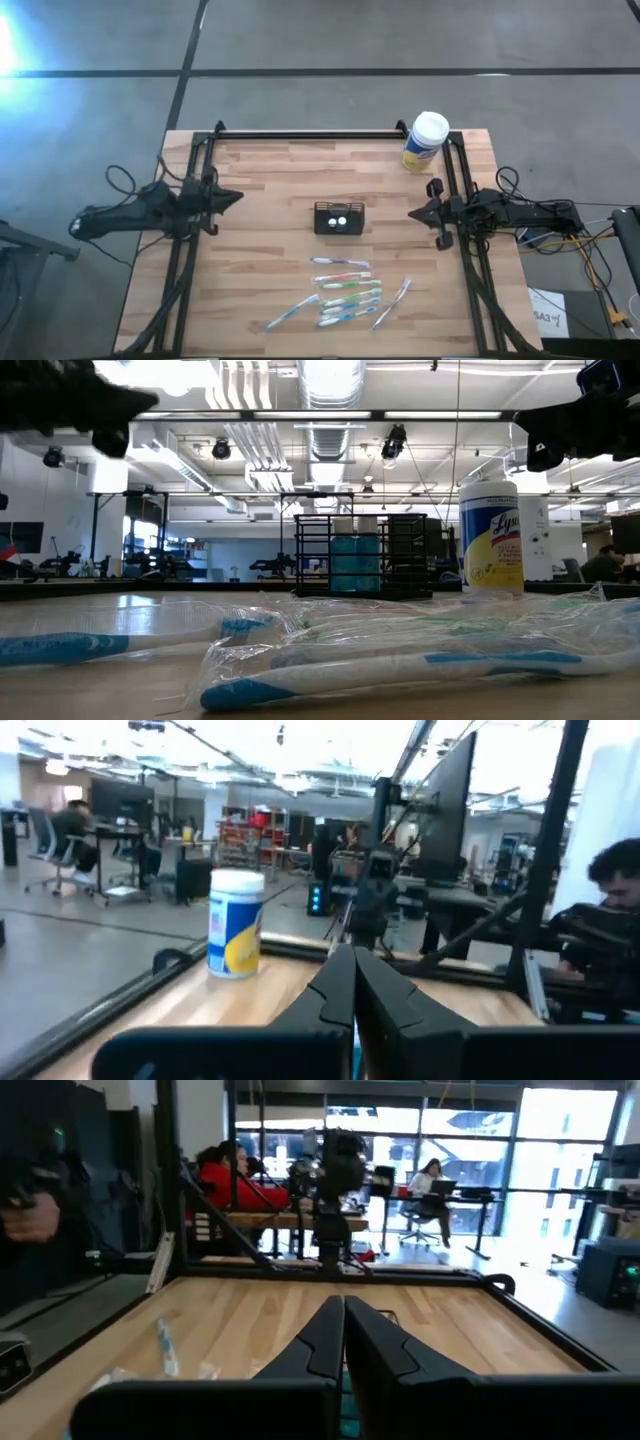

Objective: Pick & Place toothbrushing station
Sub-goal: Put the top purple toothbrush into the wire organizer

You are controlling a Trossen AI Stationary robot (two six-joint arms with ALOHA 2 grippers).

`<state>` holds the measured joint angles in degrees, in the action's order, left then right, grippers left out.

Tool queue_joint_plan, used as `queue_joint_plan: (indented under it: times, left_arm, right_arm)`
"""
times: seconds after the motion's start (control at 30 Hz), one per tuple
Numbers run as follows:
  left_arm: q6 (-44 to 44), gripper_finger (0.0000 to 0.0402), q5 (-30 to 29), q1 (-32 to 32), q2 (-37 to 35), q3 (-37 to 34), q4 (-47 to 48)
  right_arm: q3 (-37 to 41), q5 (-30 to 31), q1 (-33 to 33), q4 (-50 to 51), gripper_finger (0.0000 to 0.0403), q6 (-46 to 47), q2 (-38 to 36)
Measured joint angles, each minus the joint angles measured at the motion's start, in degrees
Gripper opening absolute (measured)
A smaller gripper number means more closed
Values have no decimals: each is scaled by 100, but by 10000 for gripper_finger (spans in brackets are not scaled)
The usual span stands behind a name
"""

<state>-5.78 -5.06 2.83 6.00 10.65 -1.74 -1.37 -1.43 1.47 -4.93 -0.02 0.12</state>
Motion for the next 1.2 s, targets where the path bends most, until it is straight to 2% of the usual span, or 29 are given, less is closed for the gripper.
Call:
queue_joint_plan:
  times: [0.17,0.4,0.6,0.7,0.87,1.03,1.2]
  left_arm:
    - [263,2,-82,-331,1304,971,91]
    - [558,5,-732,-1074,4138,2740,168]
    - [-103,37,-708,-1310,6237,4489,1209]
    - [-343,67,-641,-1351,7032,5352,1942]
    - [-484,123,-634,-1545,8292,6349,2894]
    - [-422,157,-635,-1784,9144,7137,2986]
    - [-428,165,-636,-1823,9783,7620,3038]
  right_arm:
    - [-45,89,-2,1,8,-99,0]
    - [-85,146,0,2,8,-70,3]
    - [-85,146,3,11,8,-10,-2]
    - [-85,148,3,11,8,-6,11]
    - [-88,162,0,-2,8,-182,-8]
    - [-216,166,-2,4,8,-438,3]
    - [-328,162,-2,9,8,-447,0]
